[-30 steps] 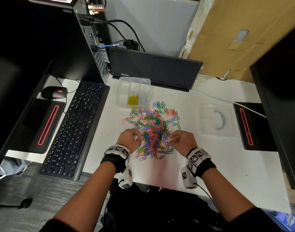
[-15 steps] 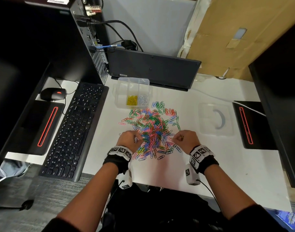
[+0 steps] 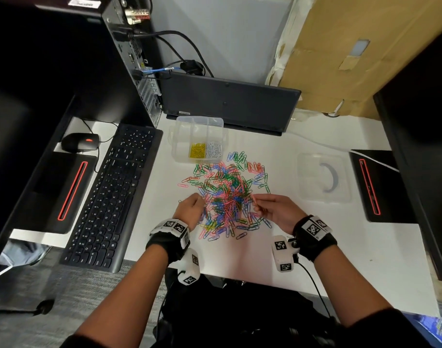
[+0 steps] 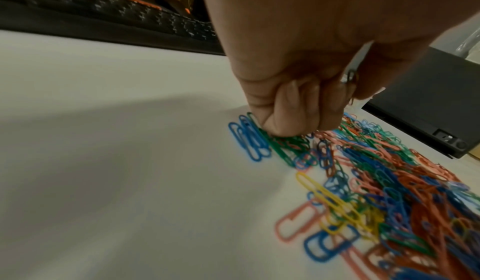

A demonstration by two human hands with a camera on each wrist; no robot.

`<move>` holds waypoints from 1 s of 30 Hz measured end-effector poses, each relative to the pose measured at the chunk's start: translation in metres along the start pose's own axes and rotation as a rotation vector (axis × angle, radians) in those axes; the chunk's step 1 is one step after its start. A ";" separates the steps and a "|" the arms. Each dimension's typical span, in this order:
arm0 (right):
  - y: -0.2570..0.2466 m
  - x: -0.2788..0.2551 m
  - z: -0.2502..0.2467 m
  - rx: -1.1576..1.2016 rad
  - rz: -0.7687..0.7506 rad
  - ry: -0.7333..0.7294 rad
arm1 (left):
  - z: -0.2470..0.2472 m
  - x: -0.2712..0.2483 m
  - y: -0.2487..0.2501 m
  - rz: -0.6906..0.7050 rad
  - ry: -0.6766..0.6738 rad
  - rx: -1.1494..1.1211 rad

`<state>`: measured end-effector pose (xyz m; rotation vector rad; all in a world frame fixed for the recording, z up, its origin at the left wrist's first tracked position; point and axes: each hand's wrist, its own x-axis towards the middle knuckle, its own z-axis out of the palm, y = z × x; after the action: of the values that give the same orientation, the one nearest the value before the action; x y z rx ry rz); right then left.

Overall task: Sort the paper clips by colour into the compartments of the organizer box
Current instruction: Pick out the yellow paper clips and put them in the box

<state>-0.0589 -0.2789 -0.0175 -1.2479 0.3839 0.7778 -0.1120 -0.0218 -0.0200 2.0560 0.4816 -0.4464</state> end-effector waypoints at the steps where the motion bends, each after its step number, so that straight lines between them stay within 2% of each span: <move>1: 0.000 0.000 0.001 0.000 0.002 -0.007 | 0.002 0.001 0.000 0.007 0.005 -0.023; 9: -0.003 0.000 -0.006 -0.052 0.028 0.019 | 0.009 0.004 -0.010 0.121 -0.035 -0.110; 15: -0.008 -0.002 0.000 0.125 0.090 -0.026 | 0.011 0.007 -0.010 -0.001 -0.045 -0.290; 17: -0.007 -0.002 0.006 0.094 0.140 -0.015 | 0.006 0.005 -0.009 0.009 -0.013 -0.249; 19: -0.005 0.000 0.013 -0.128 0.110 0.004 | -0.001 0.002 -0.009 0.050 -0.025 -0.100; 22: 0.002 0.002 0.023 -0.789 -0.093 0.025 | -0.010 -0.002 -0.013 0.159 -0.142 0.200; 24: 0.008 0.005 0.028 -1.085 -0.221 0.036 | -0.013 -0.004 -0.015 0.213 -0.223 0.363; 26: 0.012 0.008 0.031 -1.220 -0.256 0.060 | -0.013 -0.005 -0.016 0.221 -0.208 0.408; 30: 0.015 0.011 0.031 -1.275 -0.271 0.071 | -0.009 -0.005 -0.019 0.242 -0.118 0.366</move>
<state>-0.0663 -0.2447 -0.0254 -2.4489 -0.3173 0.7333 -0.1247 -0.0062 -0.0270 2.3852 0.0781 -0.5355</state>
